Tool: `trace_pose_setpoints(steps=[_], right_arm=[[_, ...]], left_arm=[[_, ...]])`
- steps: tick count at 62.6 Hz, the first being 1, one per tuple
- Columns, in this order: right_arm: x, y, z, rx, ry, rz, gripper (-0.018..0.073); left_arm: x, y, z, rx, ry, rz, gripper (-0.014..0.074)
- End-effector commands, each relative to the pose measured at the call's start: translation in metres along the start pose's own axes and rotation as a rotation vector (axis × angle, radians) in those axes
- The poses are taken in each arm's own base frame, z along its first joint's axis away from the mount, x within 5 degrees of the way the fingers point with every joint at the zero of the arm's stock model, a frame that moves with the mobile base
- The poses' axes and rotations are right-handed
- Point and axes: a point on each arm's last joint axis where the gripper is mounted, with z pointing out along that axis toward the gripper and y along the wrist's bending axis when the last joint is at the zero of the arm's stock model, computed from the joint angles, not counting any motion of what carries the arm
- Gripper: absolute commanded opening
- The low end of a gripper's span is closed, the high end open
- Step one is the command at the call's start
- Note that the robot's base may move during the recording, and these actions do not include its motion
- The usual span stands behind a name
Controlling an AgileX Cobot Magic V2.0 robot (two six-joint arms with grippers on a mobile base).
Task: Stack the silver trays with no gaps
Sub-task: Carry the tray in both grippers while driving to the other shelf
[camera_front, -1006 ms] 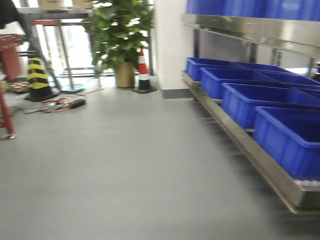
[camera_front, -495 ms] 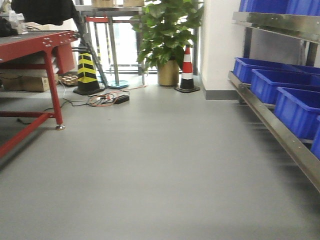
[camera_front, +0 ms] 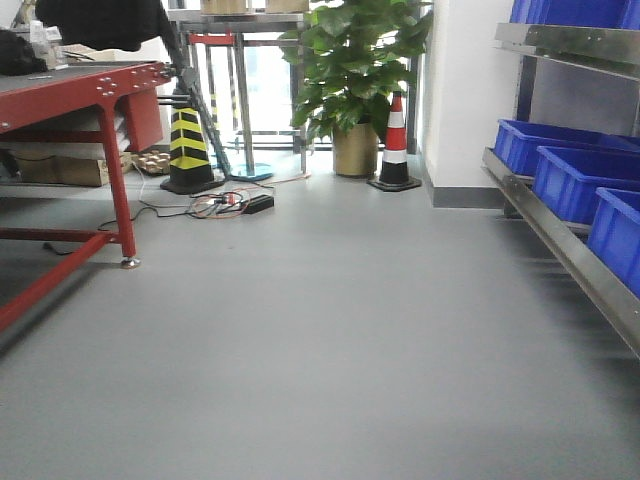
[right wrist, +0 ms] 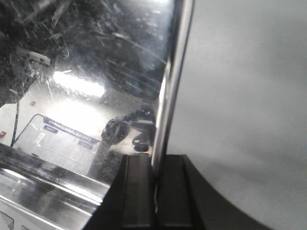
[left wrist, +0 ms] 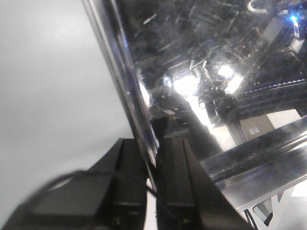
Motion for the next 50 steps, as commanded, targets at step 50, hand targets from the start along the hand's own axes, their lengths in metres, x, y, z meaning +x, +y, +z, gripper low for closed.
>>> trace_pose_setpoints(steps=[50], right_arm=[[-0.0044,0.0027,-0.0137,-0.03,-0.076,-0.026,0.0057]], left_arm=[[0.005,-0.0037,-0.0181,0.034,-0.002,0.034,-0.0042]])
